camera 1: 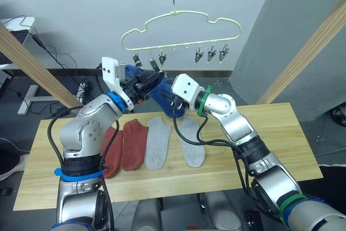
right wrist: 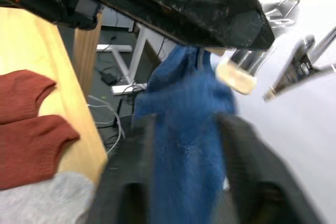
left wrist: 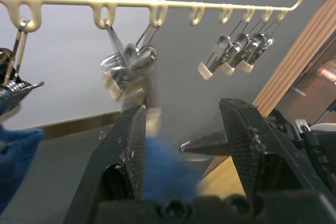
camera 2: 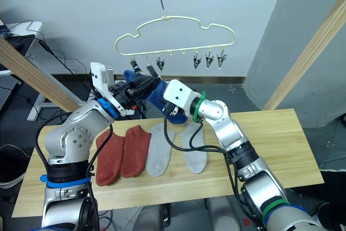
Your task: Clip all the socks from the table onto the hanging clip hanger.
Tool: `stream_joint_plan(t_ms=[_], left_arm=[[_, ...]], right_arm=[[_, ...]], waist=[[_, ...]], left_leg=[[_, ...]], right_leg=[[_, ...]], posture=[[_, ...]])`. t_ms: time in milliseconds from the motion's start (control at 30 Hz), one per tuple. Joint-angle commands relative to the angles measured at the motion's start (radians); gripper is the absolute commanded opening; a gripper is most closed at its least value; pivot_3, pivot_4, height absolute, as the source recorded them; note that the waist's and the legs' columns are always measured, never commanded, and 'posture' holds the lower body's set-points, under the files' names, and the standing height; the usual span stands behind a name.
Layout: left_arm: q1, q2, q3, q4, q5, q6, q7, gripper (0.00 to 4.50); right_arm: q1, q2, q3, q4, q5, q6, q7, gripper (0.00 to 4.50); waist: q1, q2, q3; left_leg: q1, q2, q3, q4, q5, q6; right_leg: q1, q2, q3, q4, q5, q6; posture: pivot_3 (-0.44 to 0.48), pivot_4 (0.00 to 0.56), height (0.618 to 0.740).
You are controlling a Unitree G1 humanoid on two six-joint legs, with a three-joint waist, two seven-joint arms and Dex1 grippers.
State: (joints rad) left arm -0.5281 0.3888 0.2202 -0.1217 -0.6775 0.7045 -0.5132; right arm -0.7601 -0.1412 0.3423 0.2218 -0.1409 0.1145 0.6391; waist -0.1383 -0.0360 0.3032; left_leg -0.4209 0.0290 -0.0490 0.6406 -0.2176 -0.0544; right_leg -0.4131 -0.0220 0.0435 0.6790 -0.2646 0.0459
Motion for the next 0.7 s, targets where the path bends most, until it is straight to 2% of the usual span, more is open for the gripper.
stream_joint_plan(t_ms=[33,233,400,700], left_arm=[[0.028,0.016,-0.028,-0.055,0.072,-0.098,-0.005,2.44],[0.081,-0.014,-0.089,-0.058,0.232,-0.296,0.031,2.44],[0.101,-0.076,-0.137,-0.024,0.361,-0.45,0.105,2.44],[0.085,-0.187,-0.171,0.064,0.485,-0.623,0.211,2.44]], right_arm=[[0.019,-0.03,0.005,-0.098,0.018,0.028,0.049,2.12],[0.103,-0.154,-0.037,-0.288,0.061,0.117,0.137,2.12],[0.164,-0.258,-0.13,-0.473,0.181,0.242,0.209,2.12],[0.215,-0.321,-0.283,-0.686,0.399,0.448,0.195,2.12]], waist=[[0.0,0.0,0.0],[0.008,0.0,0.0],[0.02,0.0,0.0],[0.023,0.0,0.0]], left_leg=[[0.0,0.0,0.0,0.0,0.0,0.0],[0.0,0.0,0.0,0.0,0.0,0.0],[0.0,0.0,0.0,0.0,0.0,0.0],[-0.001,0.0,0.0,0.001,0.0,0.0]], right_leg=[[0.0,0.0,0.0,0.0,0.0,0.0],[0.0,0.0,0.0,0.0,0.0,0.0],[0.0,0.0,0.0,-0.001,0.0,0.0],[0.0,0.001,0.0,0.0,0.0,0.0]], posture=[[-0.196,0.269,0.74],[-0.193,0.275,0.74],[-0.196,0.279,0.74],[-0.235,0.293,0.74]])
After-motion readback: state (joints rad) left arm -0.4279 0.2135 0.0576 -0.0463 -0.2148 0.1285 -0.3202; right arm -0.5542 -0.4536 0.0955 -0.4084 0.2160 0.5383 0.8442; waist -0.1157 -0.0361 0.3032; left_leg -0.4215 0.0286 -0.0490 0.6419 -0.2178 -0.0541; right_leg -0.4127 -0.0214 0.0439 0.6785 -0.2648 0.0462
